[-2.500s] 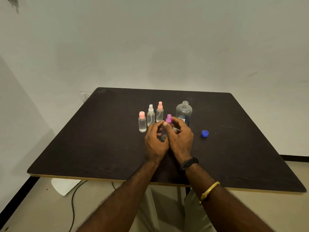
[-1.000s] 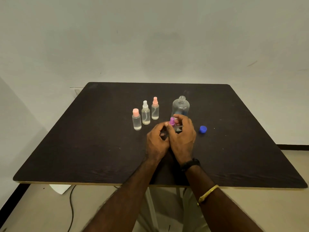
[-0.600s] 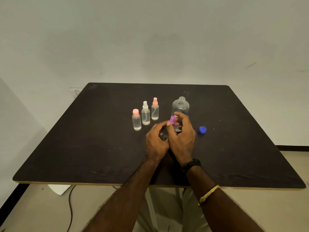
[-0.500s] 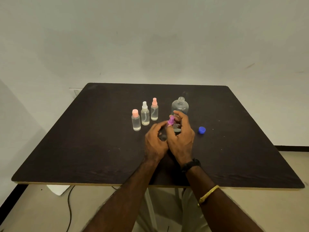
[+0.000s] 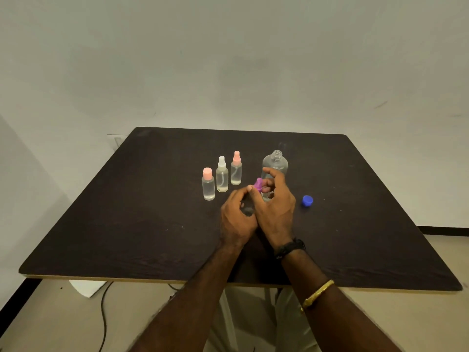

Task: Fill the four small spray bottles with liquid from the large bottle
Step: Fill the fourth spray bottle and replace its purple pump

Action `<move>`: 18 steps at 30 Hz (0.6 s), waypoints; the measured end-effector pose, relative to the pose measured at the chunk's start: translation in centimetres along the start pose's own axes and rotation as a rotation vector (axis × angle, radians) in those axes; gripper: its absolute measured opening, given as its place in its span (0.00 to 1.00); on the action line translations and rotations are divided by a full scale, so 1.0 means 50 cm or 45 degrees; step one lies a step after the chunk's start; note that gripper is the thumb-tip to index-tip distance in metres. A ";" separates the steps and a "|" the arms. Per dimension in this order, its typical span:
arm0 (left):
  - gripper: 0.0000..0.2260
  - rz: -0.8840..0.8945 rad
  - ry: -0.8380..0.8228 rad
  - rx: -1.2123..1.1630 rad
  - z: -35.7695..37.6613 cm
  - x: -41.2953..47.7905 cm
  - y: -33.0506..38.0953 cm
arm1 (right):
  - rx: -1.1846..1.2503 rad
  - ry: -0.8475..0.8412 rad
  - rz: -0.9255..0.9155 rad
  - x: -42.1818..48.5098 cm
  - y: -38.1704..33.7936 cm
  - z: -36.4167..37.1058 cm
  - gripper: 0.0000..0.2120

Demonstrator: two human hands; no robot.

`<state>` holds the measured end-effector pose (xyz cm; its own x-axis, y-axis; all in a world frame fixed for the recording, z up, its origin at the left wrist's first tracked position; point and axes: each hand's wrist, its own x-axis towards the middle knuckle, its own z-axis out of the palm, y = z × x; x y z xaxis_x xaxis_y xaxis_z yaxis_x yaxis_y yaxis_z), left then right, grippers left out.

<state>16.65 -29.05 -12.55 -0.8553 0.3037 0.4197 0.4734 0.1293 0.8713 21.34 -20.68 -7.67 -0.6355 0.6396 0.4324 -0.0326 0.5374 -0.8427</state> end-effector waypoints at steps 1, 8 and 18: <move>0.20 -0.009 -0.008 -0.005 0.000 0.000 0.000 | 0.005 0.000 -0.008 0.001 -0.001 -0.001 0.23; 0.21 -0.041 -0.022 -0.023 -0.001 0.000 0.008 | 0.050 0.089 -0.114 0.024 -0.032 -0.008 0.20; 0.21 -0.056 0.058 -0.040 -0.002 0.000 0.010 | 0.084 0.209 -0.236 0.064 -0.070 -0.019 0.19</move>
<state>16.84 -29.09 -12.10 -0.8843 0.2550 0.3912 0.4288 0.1117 0.8965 20.17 -19.99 -3.06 -0.4805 0.6171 0.6231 -0.1907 0.6200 -0.7611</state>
